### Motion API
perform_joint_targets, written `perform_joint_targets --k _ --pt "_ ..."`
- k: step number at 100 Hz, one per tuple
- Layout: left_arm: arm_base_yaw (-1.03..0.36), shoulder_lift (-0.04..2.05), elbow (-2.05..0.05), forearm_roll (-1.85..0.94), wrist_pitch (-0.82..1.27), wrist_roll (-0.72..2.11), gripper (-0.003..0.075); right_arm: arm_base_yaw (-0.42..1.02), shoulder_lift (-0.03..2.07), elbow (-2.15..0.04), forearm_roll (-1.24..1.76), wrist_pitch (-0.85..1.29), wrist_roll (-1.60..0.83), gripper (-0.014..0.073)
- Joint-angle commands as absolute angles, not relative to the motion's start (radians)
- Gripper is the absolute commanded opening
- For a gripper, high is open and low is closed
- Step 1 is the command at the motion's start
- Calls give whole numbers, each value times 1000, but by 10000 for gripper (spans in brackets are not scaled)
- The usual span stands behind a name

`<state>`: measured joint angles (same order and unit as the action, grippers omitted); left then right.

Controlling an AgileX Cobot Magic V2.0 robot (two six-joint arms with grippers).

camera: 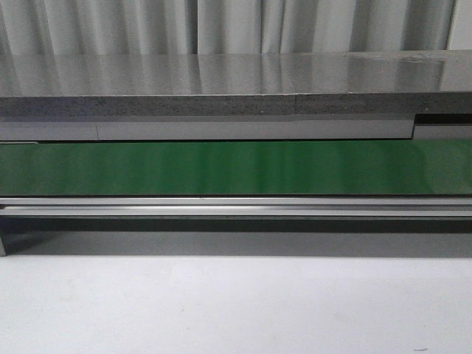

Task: Move button from left to right

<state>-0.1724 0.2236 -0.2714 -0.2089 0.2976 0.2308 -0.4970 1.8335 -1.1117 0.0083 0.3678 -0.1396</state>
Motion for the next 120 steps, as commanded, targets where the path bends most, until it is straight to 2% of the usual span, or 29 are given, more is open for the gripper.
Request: perform_joint_targets --k 1,12,21,47,71,120 --pt "-183 232 -302 -223 217 233 5 -503 1795 -1145 0 314 -149 314" --pt "-183 232 -302 -223 217 233 5 -503 1795 -1145 0 305 -149 439" --pt "-183 232 -302 -223 217 233 5 -503 1795 -1145 0 298 -149 491" --pt "-183 232 -302 -223 217 233 5 -503 1764 -1148 24 290 -148 493" --pt "-183 232 -302 -223 217 233 5 -477 1647 -1149 119 252 -148 489" --pt "-183 232 -302 -223 217 233 5 -146 1387 -1126 135 225 -148 489"
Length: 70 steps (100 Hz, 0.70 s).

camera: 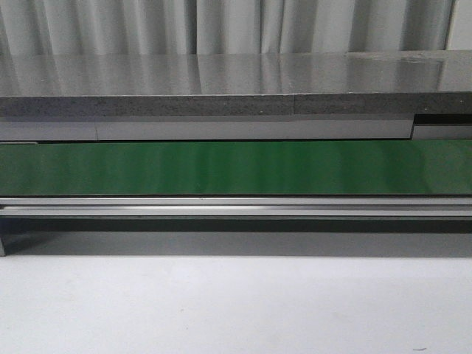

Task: Move button from left to right

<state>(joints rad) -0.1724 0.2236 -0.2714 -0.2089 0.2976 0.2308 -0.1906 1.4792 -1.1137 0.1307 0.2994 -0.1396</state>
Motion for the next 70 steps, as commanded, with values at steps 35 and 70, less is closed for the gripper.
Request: perform_joint_targets --k 35,70 --pt "-183 232 -302 -223 217 233 5 9 1096 -894 135 87 -148 489" --pt "-183 232 -302 -223 217 233 5 84 745 -581 134 0 -148 489"
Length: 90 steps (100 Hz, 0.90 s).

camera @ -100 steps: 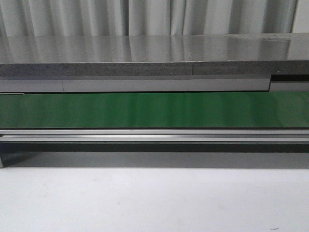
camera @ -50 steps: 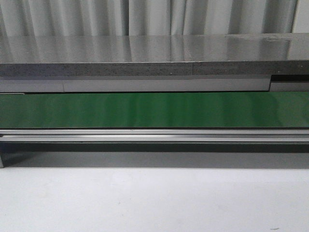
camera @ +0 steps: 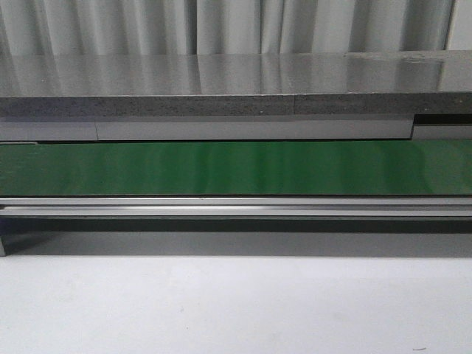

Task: Move button from left to right

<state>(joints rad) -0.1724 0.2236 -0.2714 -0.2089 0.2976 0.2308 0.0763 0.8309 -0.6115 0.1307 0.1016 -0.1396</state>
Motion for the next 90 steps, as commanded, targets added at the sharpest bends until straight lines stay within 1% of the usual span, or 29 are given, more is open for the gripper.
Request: perform_joint_targets --k 1,33,44,51,61,68,74,77,82,90 --pt "-183 232 -302 -223 217 233 5 86 729 -570 134 -5 -148 489" --pt "-183 232 -302 -223 217 233 5 87 370 -403 134 57 -148 485" --pt "-183 232 -302 -223 217 233 5 87 309 -395 134 105 -148 485" --pt "-183 232 -302 -223 217 233 5 87 295 -395 134 117 -148 461" --pt "-183 232 -302 -223 217 233 5 87 294 -395 134 117 -148 365" --pt "-183 232 -302 -223 217 233 5 87 294 -395 134 117 -148 265" --pt "-183 232 -302 -223 217 233 5 87 294 -395 134 117 -148 154" --pt "-183 232 -302 -223 217 233 5 87 294 -395 134 117 -148 120" --pt "-183 232 -302 -223 217 233 5 87 294 -395 134 117 -148 34" --pt "-183 232 -302 -223 217 233 5 87 294 -395 134 117 -148 -73"
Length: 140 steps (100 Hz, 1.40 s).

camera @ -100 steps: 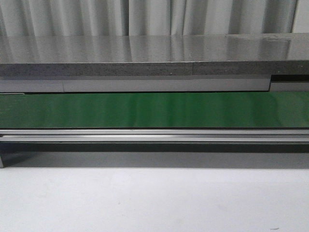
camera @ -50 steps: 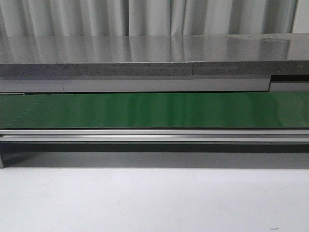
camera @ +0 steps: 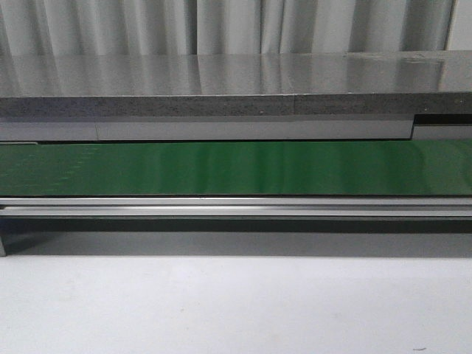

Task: Move button from left to right

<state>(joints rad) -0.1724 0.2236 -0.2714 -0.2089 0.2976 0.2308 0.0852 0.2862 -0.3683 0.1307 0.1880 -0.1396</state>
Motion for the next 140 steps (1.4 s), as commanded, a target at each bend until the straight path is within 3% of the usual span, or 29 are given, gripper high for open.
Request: perform_joint_targets --k 1,106,140 --pt "-183 232 -302 -223 217 233 5 87 294 -395 134 117 -148 -76" --pt "-183 232 -302 -223 217 233 5 87 294 -392 77 112 -148 -69" --pt "-183 232 -302 -223 217 233 5 87 142 -184 0 26 -34 -69"
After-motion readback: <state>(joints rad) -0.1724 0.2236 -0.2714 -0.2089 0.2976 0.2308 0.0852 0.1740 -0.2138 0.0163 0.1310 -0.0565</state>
